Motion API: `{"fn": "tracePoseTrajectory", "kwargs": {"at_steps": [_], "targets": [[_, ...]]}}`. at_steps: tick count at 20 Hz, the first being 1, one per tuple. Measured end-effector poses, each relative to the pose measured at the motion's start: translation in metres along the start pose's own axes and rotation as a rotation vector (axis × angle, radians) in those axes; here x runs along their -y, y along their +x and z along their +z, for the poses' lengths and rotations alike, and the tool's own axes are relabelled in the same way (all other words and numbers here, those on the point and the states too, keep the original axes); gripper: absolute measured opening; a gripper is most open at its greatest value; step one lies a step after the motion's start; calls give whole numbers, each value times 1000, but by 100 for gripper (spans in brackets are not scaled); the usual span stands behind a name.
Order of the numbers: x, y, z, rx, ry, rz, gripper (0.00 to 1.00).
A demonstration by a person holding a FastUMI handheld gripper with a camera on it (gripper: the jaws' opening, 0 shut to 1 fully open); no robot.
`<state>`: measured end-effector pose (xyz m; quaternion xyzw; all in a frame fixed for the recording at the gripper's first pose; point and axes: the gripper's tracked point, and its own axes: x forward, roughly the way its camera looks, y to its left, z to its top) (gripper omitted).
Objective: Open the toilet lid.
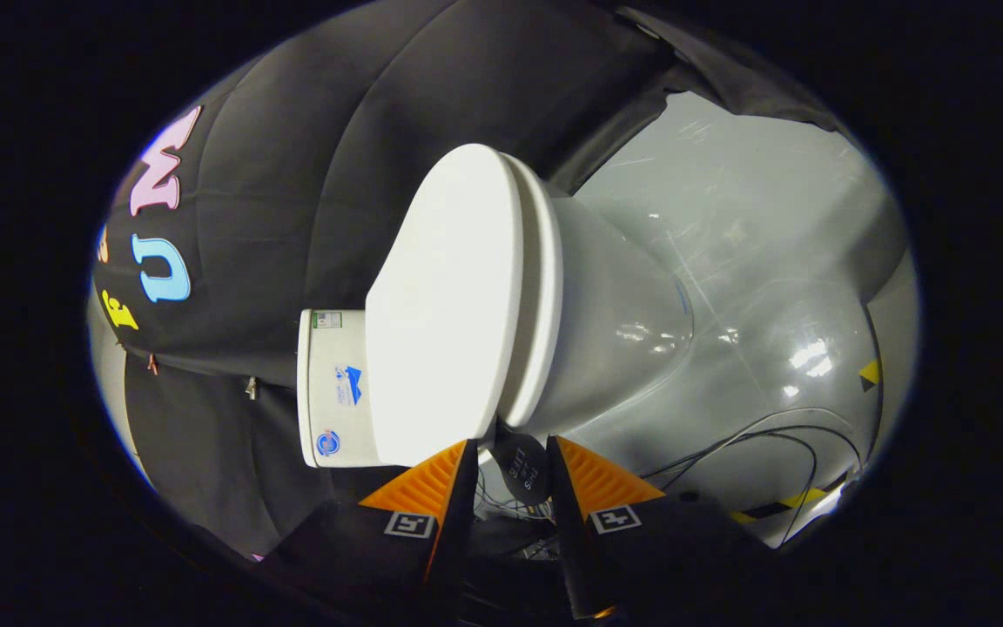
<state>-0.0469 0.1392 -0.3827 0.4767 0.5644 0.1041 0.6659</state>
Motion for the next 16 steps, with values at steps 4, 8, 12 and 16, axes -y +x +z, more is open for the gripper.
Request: {"fn": "tracePoseTrajectory", "kwargs": {"at_steps": [4, 8, 12, 16], "targets": [[9, -4, -3, 5, 48, 27, 18], [5, -7, -2, 12, -10, 9, 5], [-20, -21, -3, 16, -130, 11, 5], [-60, -41, -6, 34, -229, 35, 5]]}}
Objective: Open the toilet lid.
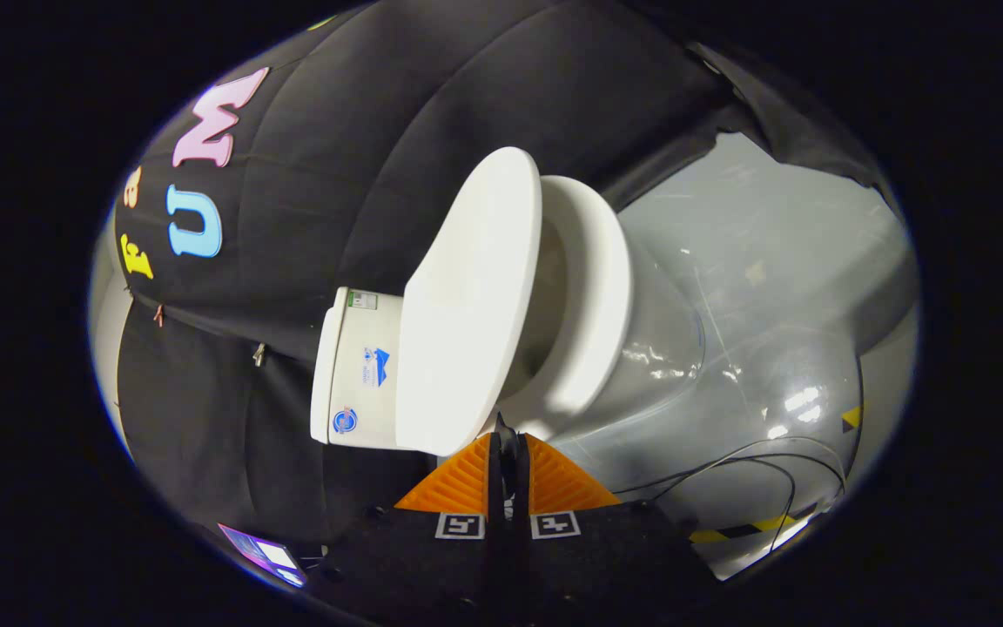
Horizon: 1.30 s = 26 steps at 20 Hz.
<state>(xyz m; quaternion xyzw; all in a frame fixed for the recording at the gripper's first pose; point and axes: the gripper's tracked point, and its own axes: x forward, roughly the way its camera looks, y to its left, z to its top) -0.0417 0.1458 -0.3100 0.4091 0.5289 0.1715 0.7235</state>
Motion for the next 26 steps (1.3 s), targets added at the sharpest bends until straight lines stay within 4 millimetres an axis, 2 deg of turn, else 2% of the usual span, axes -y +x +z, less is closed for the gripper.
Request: {"fn": "tracePoseTrajectory", "kwargs": {"at_steps": [9, 12, 16, 26], "targets": [[-82, -31, 12, 41, -54, 110, 5], [-109, -34, 9, 50, -104, 130, 5], [-145, -42, 13, 51, -65, 192, 5], [-204, -37, 8, 62, -246, 171, 5]]}}
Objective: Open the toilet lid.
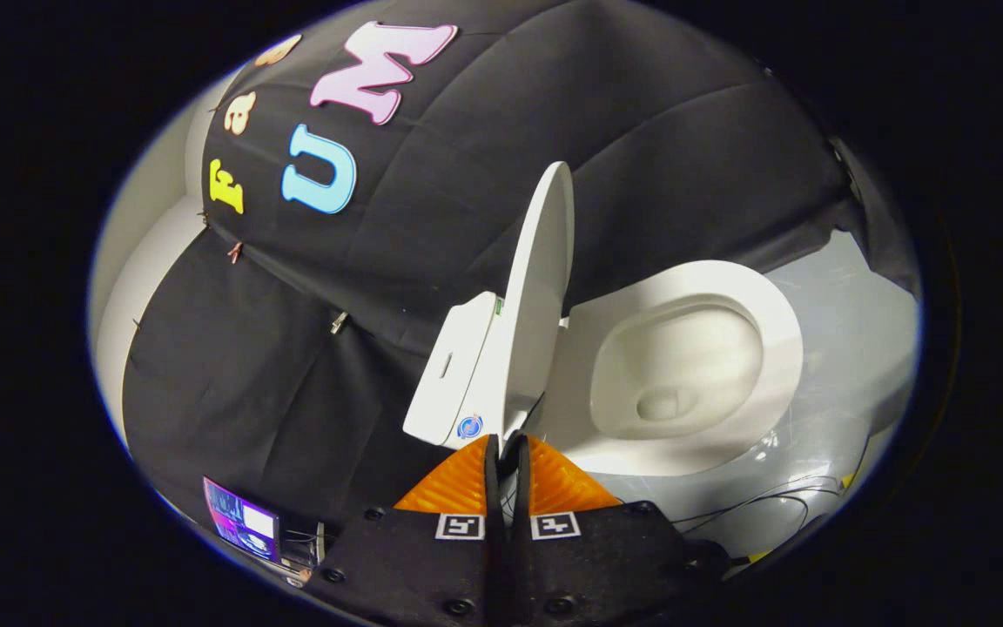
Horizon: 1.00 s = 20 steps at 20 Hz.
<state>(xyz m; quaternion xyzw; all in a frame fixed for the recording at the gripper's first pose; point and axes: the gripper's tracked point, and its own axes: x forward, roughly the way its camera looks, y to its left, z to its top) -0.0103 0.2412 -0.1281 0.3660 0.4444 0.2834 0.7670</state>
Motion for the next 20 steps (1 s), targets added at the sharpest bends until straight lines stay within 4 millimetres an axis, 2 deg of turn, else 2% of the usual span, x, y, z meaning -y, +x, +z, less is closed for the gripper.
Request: {"fn": "tracePoseTrajectory", "kwargs": {"at_steps": [4, 14, 20], "targets": [[-26, 7, 3, -13, -109, -11, 5], [-90, 32, -1, -39, -167, 60, 5], [-139, 61, -7, -61, -247, 95, 5]]}}
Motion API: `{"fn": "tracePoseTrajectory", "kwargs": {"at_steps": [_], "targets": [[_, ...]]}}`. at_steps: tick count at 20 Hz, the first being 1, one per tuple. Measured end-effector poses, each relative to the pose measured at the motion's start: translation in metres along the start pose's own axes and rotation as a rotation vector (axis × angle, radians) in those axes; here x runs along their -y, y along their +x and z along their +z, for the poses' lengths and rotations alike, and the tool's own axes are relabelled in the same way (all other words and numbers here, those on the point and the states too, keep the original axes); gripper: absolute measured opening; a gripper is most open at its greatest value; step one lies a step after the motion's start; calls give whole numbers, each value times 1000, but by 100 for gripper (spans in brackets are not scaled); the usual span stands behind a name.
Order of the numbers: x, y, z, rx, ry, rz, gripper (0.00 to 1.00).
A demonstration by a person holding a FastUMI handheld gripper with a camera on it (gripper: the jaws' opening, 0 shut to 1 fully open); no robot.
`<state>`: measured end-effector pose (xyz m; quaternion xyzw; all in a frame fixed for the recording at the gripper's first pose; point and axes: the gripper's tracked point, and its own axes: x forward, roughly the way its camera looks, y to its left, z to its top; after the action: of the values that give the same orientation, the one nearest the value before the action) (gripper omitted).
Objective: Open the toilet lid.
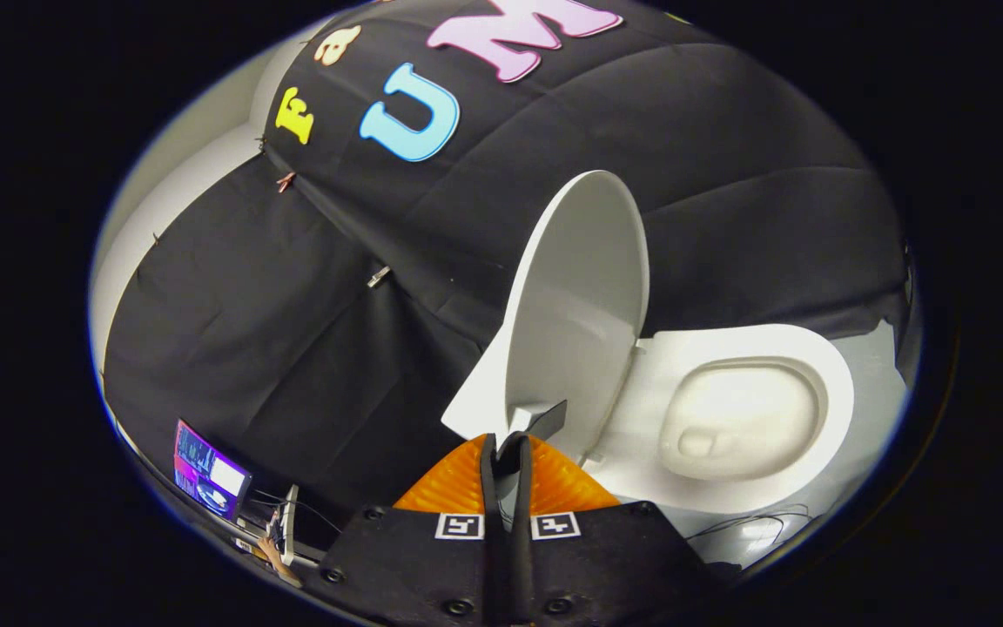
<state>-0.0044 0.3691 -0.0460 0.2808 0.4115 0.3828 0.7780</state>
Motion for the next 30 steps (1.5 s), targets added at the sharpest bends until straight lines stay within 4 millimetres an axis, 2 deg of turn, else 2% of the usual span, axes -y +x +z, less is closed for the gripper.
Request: {"fn": "tracePoseTrajectory", "kwargs": {"at_steps": [7, 15, 24, 28, 30], "targets": [[-36, 33, 1, -9, -29, 36, 5], [-76, 80, 0, -34, -50, 68, 5], [-115, 140, -13, -97, -159, 27, 5], [-133, 168, -15, -103, -116, 35, 5], [-140, 175, -24, -104, -134, 40, 10]]}}
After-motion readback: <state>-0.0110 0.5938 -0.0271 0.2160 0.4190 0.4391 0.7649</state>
